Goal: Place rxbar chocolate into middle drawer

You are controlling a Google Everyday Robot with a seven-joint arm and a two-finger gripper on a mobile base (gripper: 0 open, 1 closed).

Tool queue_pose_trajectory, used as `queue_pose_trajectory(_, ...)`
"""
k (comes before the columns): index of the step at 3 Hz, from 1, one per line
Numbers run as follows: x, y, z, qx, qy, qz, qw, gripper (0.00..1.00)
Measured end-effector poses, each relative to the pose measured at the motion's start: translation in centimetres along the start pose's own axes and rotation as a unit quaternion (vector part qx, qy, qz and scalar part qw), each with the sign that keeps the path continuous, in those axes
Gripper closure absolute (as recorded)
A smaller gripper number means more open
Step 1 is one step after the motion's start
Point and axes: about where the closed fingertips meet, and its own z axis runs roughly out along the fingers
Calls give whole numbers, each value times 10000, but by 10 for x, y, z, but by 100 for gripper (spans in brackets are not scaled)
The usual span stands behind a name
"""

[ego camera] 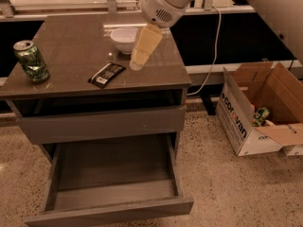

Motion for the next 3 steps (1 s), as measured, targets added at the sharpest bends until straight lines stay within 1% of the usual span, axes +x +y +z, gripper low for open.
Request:
queue_pose_trajectory(1, 19, 29, 40, 5, -698, 897, 9935, 0)
queue_pose_trajectory(2, 22, 34, 72, 212, -1153, 1416, 9830, 0)
queue_pose_trajectory(3, 13, 16, 69, 563, -1354, 1412, 9791, 0)
